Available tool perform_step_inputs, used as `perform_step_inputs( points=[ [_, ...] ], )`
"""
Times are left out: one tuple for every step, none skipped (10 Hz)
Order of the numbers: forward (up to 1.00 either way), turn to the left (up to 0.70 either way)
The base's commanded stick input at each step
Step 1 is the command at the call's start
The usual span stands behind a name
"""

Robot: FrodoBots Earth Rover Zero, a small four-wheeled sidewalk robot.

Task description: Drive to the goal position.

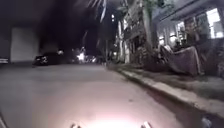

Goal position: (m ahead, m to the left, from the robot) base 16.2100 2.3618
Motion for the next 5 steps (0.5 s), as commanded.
perform_step_inputs(
  points=[
    [0.7, 0.0],
    [0.7, 0.0],
    [0.7, 0.0],
    [0.7, 0.0],
    [0.7, 0.0]
  ],
)
